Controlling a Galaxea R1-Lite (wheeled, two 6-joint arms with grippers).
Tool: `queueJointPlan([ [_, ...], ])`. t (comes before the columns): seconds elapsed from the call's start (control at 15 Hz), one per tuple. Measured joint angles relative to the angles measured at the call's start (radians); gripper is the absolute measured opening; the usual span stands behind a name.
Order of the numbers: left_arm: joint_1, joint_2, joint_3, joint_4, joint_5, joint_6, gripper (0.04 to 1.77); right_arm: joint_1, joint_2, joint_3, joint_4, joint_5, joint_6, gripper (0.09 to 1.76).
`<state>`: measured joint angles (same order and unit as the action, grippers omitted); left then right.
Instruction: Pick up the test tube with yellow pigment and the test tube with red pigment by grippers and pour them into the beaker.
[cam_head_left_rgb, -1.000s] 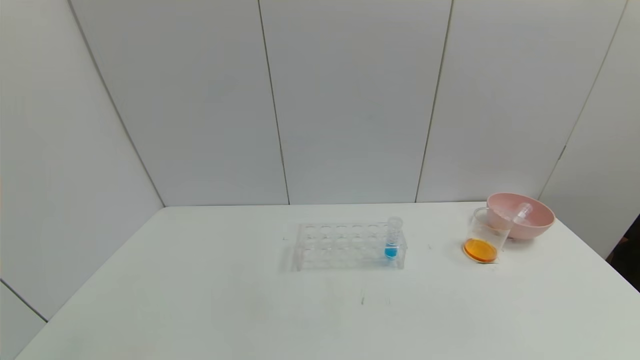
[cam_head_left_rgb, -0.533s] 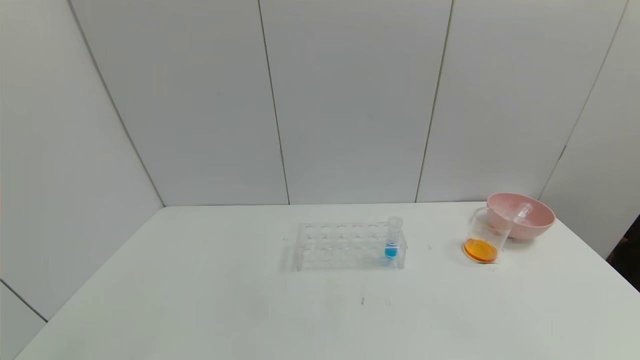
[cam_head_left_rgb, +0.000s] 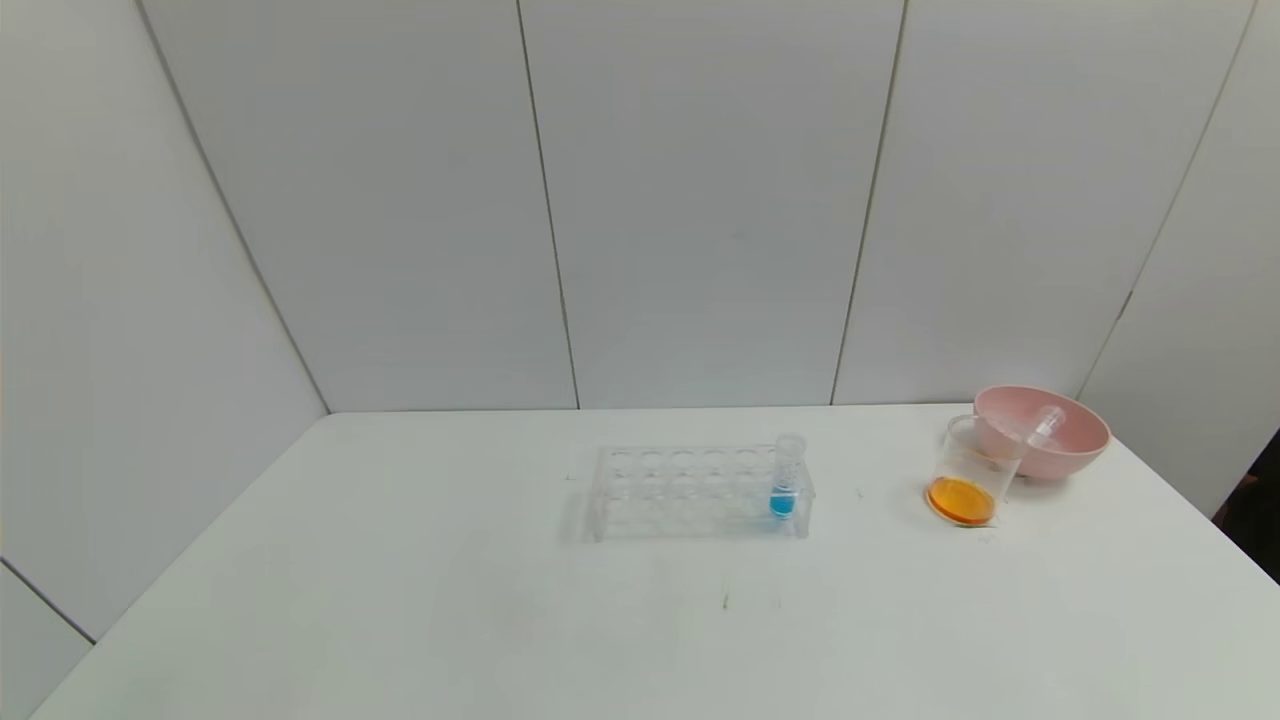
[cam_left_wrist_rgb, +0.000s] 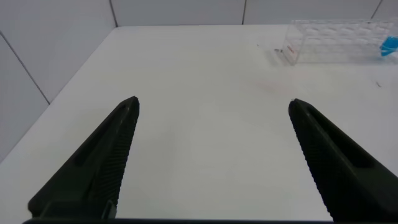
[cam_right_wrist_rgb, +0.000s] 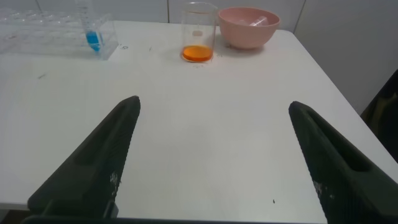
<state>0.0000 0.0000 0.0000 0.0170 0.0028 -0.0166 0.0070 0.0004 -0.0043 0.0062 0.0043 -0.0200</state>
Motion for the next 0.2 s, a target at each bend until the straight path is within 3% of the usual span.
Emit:
queueJointPlan([
  [0.2,0.000,0.000,0.000,0.000,0.000,0.000,1.72,-0.001,0.000,0.003,0.000,0.001,0.001,1.71],
])
